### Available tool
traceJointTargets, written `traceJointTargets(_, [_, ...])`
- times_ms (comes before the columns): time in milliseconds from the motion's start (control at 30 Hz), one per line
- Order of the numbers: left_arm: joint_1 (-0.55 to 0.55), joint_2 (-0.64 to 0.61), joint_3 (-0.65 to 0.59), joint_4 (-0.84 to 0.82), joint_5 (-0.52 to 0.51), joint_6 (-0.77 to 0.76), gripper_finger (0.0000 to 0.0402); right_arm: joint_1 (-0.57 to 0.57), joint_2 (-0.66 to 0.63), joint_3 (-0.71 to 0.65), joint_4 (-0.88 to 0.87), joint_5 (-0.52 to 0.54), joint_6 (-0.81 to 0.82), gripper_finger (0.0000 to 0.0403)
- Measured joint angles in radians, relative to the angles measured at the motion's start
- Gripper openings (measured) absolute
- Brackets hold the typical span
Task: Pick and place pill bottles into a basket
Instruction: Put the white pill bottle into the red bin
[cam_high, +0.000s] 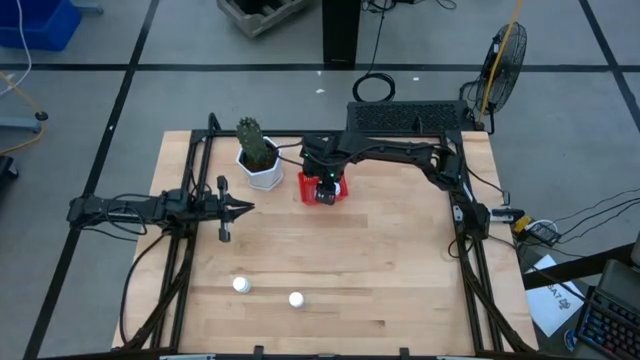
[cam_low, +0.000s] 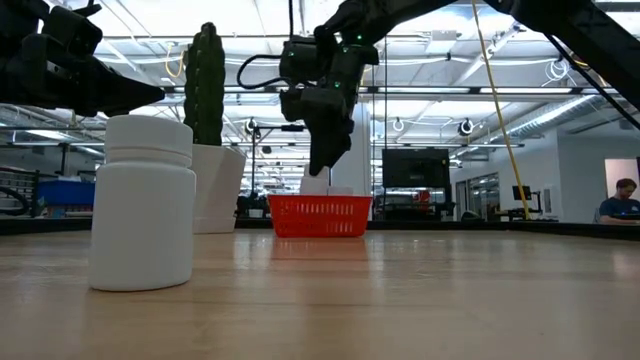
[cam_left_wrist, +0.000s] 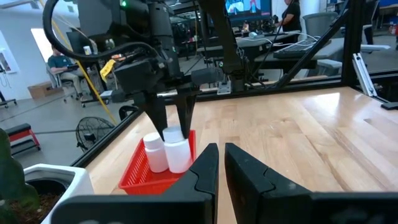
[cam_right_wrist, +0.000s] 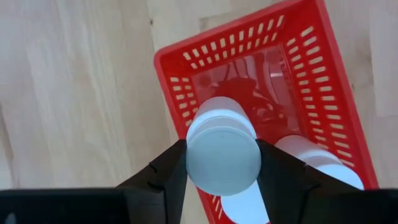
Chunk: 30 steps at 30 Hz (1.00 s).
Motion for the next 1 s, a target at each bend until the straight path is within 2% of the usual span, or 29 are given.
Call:
traceJointTargets(433, [0.0, 0.0, 0.0, 0.0, 0.0, 0.0, 0.0035, -0.001, 0.0, -0.073, 0.047, -0.01, -0.02, 0.0161])
traceJointTargets(1000, [0.0, 0.0, 0.0, 0.0, 0.0, 0.0, 0.0035, 0.011, 0.0, -0.08, 0.072, -0.013, -0.05, 0.0166])
